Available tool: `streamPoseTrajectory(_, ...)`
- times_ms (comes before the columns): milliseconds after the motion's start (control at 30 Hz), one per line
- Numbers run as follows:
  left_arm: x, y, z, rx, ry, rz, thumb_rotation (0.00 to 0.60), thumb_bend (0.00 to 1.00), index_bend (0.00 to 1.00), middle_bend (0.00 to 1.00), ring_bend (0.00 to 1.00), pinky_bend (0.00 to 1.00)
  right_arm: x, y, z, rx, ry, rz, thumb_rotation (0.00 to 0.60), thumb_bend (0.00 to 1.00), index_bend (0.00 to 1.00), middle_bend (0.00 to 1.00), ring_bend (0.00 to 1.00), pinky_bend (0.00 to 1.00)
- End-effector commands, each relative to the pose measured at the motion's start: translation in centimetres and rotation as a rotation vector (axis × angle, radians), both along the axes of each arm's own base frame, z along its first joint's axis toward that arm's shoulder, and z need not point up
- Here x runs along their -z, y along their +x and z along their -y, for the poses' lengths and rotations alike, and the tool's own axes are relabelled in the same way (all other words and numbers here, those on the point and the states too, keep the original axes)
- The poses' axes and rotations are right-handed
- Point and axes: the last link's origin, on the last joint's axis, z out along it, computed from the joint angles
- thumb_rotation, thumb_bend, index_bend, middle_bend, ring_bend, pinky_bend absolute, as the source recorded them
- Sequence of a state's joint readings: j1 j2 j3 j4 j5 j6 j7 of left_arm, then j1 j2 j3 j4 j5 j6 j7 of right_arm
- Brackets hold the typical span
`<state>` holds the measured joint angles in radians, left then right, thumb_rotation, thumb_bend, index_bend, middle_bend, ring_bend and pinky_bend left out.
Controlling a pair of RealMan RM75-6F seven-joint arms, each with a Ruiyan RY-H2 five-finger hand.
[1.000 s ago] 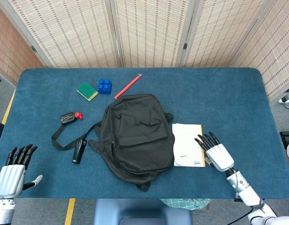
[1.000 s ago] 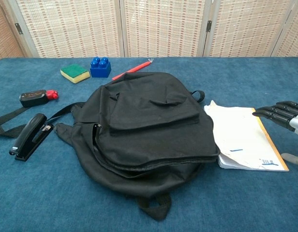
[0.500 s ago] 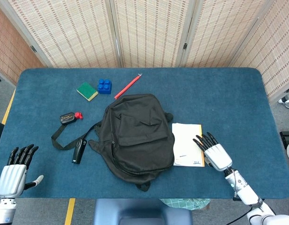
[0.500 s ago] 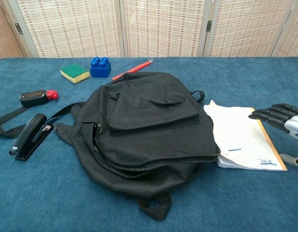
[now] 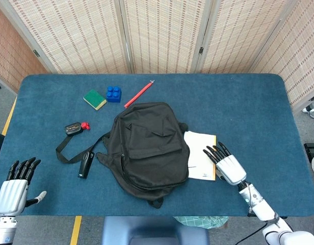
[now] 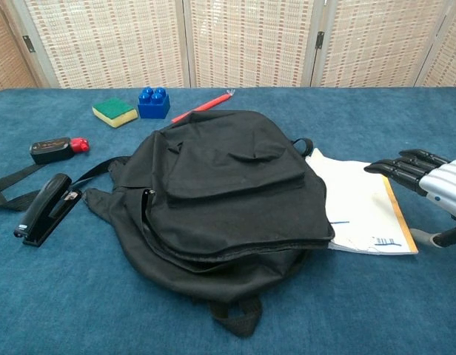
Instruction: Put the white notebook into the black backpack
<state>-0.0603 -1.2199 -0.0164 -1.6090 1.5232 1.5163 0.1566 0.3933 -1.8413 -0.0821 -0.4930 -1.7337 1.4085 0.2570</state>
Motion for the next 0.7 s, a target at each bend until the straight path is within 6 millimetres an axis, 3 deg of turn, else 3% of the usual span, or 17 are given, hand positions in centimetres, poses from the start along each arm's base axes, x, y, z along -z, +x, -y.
streamPoseTrajectory(33,0.0,0.0,0.0,0.001,0.000,0.000,0.600,0.22,0.14,0.11,0.12,0.00,0.2,0.5,0.2,-0.013,-0.005,0.022,0.600,0.34,0.10,0.15,0.15,0.05)
streamPoseTrajectory(267,0.0,0.0,0.0,0.001,0.002,0.001,0.600,0.22,0.14,0.11,0.12,0.00,0.6,2.0,0.6,-0.048,-0.019,0.075,0.600,0.36,0.17,0.19,0.19,0.11)
streamPoseTrajectory(700,0.0,-0.1,0.0,-0.001,0.001,0.004,0.600,0.22,0.14,0.11,0.12,0.00,2.6,4.2,0.9,-0.098,0.007,0.104,0.600,0.50,0.26,0.26,0.27,0.27)
